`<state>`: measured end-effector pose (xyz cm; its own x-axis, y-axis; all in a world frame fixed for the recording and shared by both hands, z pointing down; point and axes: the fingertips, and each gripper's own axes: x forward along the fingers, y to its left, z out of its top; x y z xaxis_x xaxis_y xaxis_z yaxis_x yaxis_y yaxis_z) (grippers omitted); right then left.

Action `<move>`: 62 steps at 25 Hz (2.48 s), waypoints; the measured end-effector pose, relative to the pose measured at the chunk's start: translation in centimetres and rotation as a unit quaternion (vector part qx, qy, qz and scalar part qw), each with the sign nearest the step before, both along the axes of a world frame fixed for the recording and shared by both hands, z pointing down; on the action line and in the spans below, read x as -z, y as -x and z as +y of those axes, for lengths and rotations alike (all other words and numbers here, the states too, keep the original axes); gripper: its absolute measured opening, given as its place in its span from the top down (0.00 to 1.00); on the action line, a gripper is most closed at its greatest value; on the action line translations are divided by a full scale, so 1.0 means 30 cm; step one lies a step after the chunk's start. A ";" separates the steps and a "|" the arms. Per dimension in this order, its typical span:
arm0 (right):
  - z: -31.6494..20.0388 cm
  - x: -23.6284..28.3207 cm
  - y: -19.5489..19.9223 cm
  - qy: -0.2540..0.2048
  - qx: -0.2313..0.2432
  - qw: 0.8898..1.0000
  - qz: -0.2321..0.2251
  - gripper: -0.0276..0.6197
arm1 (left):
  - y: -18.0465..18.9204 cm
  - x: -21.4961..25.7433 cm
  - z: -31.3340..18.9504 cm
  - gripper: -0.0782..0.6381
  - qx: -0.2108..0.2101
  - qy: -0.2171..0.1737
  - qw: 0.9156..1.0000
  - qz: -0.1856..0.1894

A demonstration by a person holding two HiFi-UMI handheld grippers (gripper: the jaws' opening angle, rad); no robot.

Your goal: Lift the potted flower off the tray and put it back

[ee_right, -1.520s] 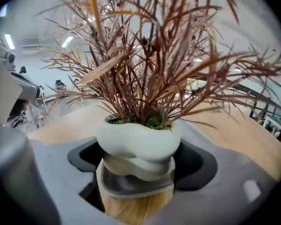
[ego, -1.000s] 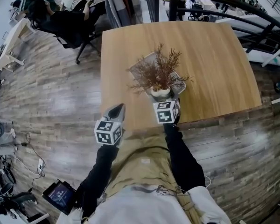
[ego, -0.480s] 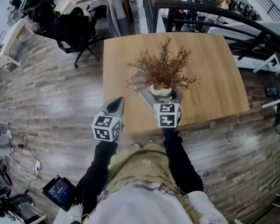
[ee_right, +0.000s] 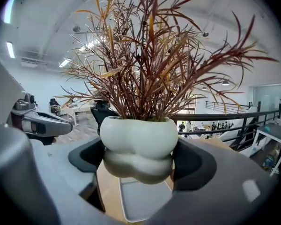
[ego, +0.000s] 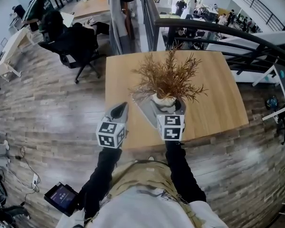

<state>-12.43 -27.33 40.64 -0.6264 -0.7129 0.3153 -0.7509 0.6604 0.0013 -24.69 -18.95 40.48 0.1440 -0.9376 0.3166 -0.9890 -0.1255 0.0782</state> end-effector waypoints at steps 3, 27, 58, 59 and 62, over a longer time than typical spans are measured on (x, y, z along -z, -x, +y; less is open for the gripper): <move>0.009 0.039 -0.001 -0.010 0.002 1.000 -0.002 0.25 | 0.007 0.033 0.000 0.89 0.007 -0.012 1.000 0.000; 0.040 0.113 -0.013 -0.040 0.005 0.999 -0.003 0.25 | 0.032 0.087 -0.013 0.89 0.013 -0.025 1.000 -0.004; 0.007 0.023 -0.041 -0.026 -0.001 1.000 -0.002 0.25 | 0.029 -0.008 -0.022 0.89 0.013 0.011 1.000 0.000; 0.003 0.018 -0.045 -0.024 -0.001 1.000 -0.002 0.25 | 0.026 -0.012 -0.022 0.89 0.014 0.014 1.000 0.000; -0.004 -0.006 -0.048 -0.022 -0.002 1.000 0.000 0.25 | 0.030 -0.033 -0.017 0.89 0.017 0.020 1.000 0.000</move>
